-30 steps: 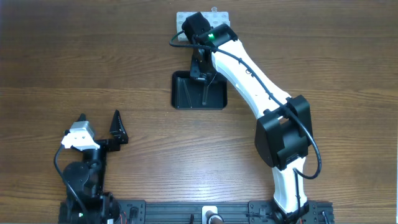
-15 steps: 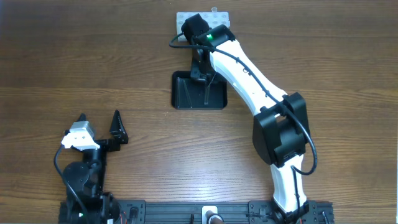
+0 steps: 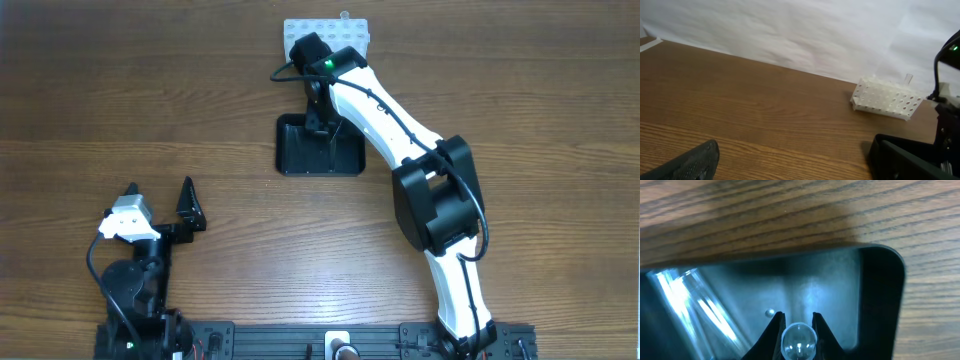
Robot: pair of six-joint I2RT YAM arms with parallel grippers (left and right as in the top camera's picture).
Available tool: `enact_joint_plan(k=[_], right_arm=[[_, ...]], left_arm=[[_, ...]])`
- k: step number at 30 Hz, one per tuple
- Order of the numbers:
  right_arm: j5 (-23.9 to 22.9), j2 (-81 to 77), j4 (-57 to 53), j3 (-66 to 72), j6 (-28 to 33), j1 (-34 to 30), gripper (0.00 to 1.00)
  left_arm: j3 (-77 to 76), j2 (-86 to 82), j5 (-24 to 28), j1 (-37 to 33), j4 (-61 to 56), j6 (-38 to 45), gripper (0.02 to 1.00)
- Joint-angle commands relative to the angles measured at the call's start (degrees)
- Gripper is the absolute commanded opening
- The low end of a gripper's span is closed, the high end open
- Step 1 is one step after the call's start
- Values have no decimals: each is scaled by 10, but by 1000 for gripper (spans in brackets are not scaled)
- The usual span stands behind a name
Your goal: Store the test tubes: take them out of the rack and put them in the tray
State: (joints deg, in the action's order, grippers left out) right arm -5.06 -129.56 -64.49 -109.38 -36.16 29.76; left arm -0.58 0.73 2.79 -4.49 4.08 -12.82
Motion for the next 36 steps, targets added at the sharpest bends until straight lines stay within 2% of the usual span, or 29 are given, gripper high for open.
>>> enact_joint_plan(k=[1, 14, 16, 24, 36], right_arm=[[-13, -25, 14, -6, -6, -5, 12], [-23, -61, 49, -6, -6, -9, 42], [-24, -62, 53, -6, -6, -10, 82], [-14, -59, 37, -15, 1, -12, 380], [-15, 26, -24, -88, 35, -12, 595]], left_arm=[[2, -3, -3, -3, 3, 9, 998], [2, -3, -3, -3, 3, 9, 998], [2, -3, -3, -3, 3, 9, 1000], [2, -3, -3, -3, 3, 9, 996], [2, -3, -3, -3, 3, 9, 996]])
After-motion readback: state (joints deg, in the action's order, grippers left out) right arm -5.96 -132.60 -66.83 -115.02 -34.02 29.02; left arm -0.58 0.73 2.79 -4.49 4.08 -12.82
